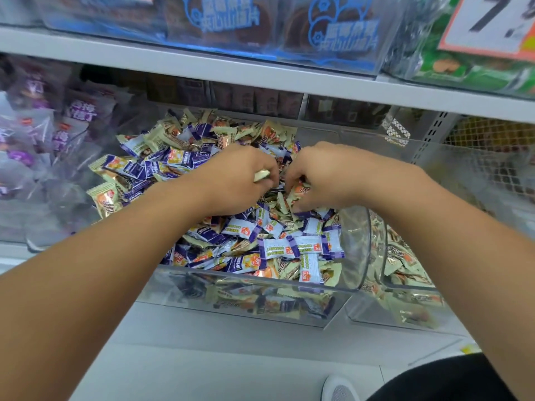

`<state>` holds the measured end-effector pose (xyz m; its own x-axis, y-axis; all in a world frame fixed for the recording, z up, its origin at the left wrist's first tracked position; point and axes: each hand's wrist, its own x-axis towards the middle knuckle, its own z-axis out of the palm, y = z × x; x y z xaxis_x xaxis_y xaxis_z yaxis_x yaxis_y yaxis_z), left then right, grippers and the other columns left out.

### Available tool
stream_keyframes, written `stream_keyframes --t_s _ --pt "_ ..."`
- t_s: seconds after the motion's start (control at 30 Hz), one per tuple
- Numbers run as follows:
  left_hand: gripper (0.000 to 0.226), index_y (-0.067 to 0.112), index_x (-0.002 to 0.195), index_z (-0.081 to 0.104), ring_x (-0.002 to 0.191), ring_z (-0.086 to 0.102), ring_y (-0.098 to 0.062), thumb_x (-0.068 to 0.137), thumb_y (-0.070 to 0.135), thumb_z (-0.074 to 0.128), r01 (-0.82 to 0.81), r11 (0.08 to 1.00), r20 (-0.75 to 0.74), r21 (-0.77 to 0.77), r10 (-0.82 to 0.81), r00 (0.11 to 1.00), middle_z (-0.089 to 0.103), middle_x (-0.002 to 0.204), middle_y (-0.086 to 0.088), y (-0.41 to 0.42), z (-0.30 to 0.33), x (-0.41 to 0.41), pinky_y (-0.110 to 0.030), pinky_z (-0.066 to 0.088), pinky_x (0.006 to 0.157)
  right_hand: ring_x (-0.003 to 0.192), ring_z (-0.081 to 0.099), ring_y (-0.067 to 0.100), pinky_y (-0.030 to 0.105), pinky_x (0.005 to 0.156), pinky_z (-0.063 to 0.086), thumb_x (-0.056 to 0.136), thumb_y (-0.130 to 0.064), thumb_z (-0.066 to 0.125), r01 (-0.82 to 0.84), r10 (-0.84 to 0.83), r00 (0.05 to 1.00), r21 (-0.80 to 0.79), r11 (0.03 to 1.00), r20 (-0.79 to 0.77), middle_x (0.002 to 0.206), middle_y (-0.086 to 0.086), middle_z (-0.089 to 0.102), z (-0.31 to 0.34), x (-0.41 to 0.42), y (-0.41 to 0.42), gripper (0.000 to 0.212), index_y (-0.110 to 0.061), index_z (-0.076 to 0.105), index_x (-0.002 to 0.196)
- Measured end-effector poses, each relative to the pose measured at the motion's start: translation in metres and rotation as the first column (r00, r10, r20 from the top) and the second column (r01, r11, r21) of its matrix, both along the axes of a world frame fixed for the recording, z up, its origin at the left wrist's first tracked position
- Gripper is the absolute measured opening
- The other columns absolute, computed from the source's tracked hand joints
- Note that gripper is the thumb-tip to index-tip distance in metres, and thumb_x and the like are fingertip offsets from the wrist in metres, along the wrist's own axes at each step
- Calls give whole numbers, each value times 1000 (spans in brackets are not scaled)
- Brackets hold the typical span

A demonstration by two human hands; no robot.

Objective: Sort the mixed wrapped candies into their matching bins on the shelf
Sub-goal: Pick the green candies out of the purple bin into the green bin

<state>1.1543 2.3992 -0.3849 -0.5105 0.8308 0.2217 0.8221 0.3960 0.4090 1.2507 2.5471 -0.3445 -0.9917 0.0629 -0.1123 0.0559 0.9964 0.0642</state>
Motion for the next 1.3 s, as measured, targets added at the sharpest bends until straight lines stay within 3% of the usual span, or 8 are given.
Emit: stream_keyframes --t_s 0.23,0.37,0.5,0.67,0.8,1.0,1.17,1.3 --pt "21 28 75 65 86 54 -20 71 28 86 42 999 -108 12 -40 993 60 86 3 10 0 3 -41 49 78 88 59 17 35 76 53 81 -34 74 -55 54 998 44 998 25 90 -14 65 2 3 0 20 -36 76 101" --pt "32 34 108 72 101 53 -22 77 30 82 91 990 -178 -111 -110 978 55 105 -1 16 0 1 -43 47 87 76 58 13 37 71 55 78 -24 68 -107 104 984 -15 994 -143 78 -15 66 11 17 3 19 -36 76 90" --pt "25 36 106 73 103 55 -23 82 31 78 66 979 -252 -195 -115 961 52 113 2 21 -3 4 -42 49 84 71 63 10 38 70 55 79 -24 70 -139 80 937 -152 979 -340 76 -14 71 16 32 11 16 -32 78 90" --pt "17 42 77 64 91 52 -17 83 33 76 109 994 -170 -30 -112 979 56 95 4 21 -2 5 -40 47 81 73 67 4 27 69 52 81 -18 73 -200 18 871 -321 926 -491 77 -14 74 11 48 21 12 -28 79 85" --pt "9 27 83 65 74 55 -3 92 27 66 65 973 69 221 -82 994 63 82 10 15 9 15 -21 43 68 55 47 2 14 56 36 84 -13 75 -272 -63 837 -513 815 -544 63 -10 64 16 66 29 6 -18 77 83" --pt "7 14 92 61 65 68 -16 98 14 58 -44 817 465 575 -282 839 68 76 -2 29 43 63 -29 53 51 50 36 12 19 42 26 83 -17 72 -48 -398 891 -918 394 -218 60 3 49 16 104 74 4 -14 74 81" --pt "6 13 89 64 69 73 -16 95 14 63 125 798 279 589 -347 895 71 83 -3 67 52 105 -28 54 53 57 30 10 19 40 21 65 -31 82 300 -580 808 -922 244 109 64 -6 51 2 127 110 18 -20 76 79" --pt "3 27 90 66 77 65 -9 92 25 67 174 886 67 430 -223 972 67 81 12 91 46 116 -37 53 79 49 30 10 17 36 22 83 -22 76 411 -677 706 -899 153 208 66 -2 49 -4 142 122 8 -16 77 88"
